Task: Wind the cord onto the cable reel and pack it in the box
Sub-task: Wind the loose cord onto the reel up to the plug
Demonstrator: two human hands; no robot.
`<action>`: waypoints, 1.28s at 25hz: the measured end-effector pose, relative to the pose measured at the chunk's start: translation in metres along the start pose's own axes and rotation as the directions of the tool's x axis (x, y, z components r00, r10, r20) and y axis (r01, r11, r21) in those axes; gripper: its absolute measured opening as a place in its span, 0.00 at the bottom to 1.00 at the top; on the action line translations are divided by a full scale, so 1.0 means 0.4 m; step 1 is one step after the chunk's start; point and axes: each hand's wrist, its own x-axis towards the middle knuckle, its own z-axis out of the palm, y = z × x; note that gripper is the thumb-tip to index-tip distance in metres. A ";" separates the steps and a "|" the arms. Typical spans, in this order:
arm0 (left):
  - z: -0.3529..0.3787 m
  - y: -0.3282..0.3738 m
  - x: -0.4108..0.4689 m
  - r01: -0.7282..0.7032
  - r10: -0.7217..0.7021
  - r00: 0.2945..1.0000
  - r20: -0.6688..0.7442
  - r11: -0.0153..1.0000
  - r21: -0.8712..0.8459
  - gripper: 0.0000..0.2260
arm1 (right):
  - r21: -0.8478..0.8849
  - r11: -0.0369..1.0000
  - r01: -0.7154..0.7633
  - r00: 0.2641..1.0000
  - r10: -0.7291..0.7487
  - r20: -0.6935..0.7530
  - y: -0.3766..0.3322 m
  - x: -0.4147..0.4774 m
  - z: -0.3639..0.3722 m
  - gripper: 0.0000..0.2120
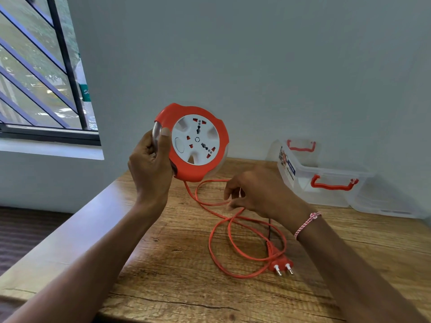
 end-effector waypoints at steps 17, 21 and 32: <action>0.026 0.022 -0.053 -0.087 0.093 0.979 0.182 0.995 -0.041 0.10 | -0.136 0.991 0.013 0.837 -0.085 -0.540 -0.035 -0.012 -0.014 0.29; 0.030 0.015 -0.063 -0.138 0.137 0.974 0.182 0.990 -0.008 0.17 | -0.180 0.984 0.006 0.775 -0.118 -0.621 -0.036 -0.010 -0.006 0.31; 0.036 0.008 -0.089 -0.304 0.286 0.941 0.181 0.949 0.084 0.23 | 0.675 0.718 -0.171 0.778 0.518 -0.354 -0.088 -0.003 -0.015 0.23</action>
